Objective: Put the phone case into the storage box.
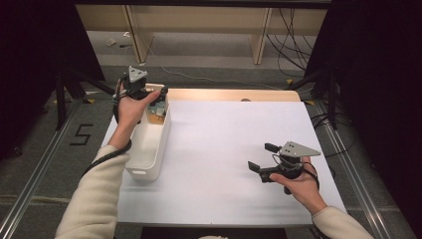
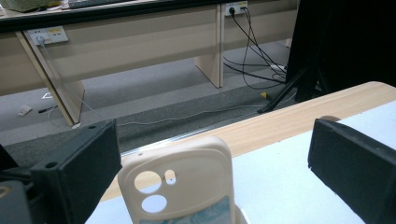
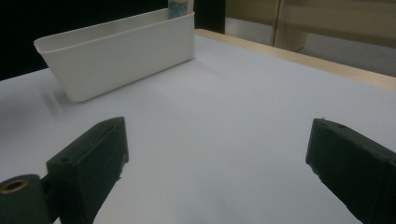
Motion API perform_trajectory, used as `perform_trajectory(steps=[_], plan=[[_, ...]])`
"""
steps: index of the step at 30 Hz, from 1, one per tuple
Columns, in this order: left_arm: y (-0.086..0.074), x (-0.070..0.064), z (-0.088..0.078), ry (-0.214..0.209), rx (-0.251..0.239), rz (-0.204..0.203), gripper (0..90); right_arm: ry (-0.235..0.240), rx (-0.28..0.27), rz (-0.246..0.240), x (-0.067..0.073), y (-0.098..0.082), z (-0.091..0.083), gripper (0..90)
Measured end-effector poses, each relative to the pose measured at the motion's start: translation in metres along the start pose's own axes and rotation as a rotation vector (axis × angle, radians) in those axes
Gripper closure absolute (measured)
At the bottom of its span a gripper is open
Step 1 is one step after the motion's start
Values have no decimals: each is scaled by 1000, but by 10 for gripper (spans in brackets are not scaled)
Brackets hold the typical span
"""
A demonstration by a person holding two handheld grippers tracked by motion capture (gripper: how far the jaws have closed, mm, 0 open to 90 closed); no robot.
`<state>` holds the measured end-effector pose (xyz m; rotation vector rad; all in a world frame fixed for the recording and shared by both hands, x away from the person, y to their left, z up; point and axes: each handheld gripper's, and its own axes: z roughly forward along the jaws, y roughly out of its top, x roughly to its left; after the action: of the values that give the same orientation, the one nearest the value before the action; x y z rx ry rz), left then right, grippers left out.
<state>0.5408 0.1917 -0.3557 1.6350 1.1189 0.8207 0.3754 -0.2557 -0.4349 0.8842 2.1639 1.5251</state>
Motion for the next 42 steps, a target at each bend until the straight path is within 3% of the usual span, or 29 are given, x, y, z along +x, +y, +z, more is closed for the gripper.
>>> perform_trajectory(steps=[7,23,35,42], plan=[[-4,-6,-14,-22,-18,-28,43,0,0,0,0,0,0,67],[-19,-26,-41,-112,-27,-17,84,0,-4,-1,0,1,0,67],[-32,-34,-54,-159,-28,-30,105,5,-6,-4,0,1,0,70],[-36,-41,-63,-181,-35,-14,116,5,-4,-4,1,1,0,70]])
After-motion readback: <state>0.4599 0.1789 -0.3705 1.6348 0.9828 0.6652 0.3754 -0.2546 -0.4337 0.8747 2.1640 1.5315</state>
